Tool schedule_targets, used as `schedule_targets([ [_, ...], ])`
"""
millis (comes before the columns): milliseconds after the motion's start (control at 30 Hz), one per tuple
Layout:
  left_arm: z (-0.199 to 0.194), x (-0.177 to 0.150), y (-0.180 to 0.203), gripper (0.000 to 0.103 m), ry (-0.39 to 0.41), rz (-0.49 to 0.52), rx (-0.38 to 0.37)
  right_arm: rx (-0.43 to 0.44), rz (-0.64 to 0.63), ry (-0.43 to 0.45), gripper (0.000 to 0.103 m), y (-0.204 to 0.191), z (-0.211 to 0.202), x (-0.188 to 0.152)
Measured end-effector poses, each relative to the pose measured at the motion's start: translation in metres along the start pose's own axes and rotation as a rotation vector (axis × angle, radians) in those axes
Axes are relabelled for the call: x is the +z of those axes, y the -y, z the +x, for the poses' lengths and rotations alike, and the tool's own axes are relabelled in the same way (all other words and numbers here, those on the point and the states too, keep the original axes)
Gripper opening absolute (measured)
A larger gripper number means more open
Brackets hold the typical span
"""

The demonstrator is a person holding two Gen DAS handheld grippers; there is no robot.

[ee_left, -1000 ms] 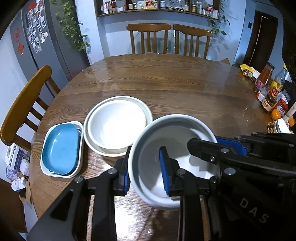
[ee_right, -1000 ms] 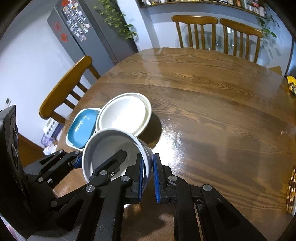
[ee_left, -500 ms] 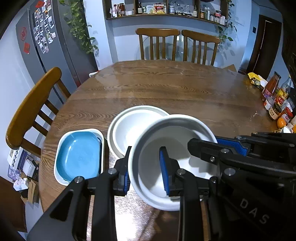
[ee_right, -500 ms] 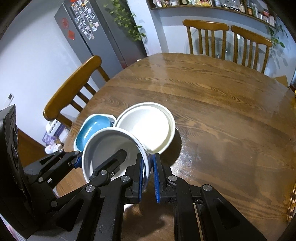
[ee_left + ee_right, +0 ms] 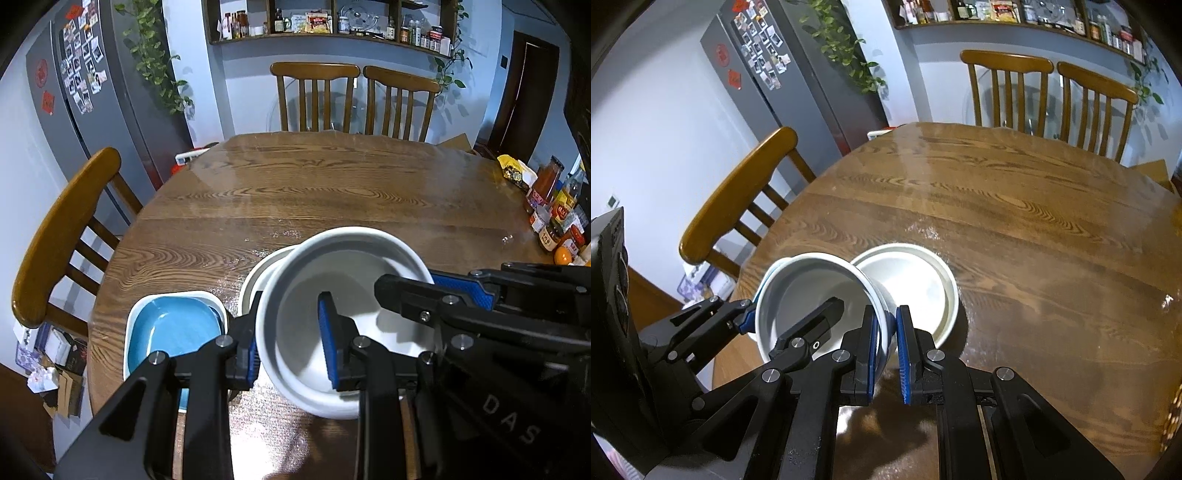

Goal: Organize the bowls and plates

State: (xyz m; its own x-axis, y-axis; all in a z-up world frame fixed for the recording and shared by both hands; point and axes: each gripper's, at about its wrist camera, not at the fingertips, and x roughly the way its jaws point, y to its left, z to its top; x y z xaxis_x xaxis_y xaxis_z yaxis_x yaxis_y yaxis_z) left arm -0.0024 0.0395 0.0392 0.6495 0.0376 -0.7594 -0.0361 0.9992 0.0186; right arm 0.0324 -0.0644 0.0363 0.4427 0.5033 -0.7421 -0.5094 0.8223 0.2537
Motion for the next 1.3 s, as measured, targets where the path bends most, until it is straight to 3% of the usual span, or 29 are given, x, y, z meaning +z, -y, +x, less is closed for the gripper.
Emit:
schedule_targets([
  [367, 0.032, 0.010, -0.013, 0.025, -0.077, -0.013, -0.025, -0.018, -0.009, -0.055, 0.013, -0.002, 0.031, 0.018],
  [933, 0.085, 0.008, -0.003, 0.024, -0.246, -0.007, -0.059, -0.012, 0.071, -0.196, 0.013, 0.032, 0.083, 0.016],
  [1300, 0.097, 0.006, -0.007, 0.023, -0.287, -0.018, -0.073, -0.022, 0.083, -0.221, 0.013, 0.036, 0.093, 0.016],
])
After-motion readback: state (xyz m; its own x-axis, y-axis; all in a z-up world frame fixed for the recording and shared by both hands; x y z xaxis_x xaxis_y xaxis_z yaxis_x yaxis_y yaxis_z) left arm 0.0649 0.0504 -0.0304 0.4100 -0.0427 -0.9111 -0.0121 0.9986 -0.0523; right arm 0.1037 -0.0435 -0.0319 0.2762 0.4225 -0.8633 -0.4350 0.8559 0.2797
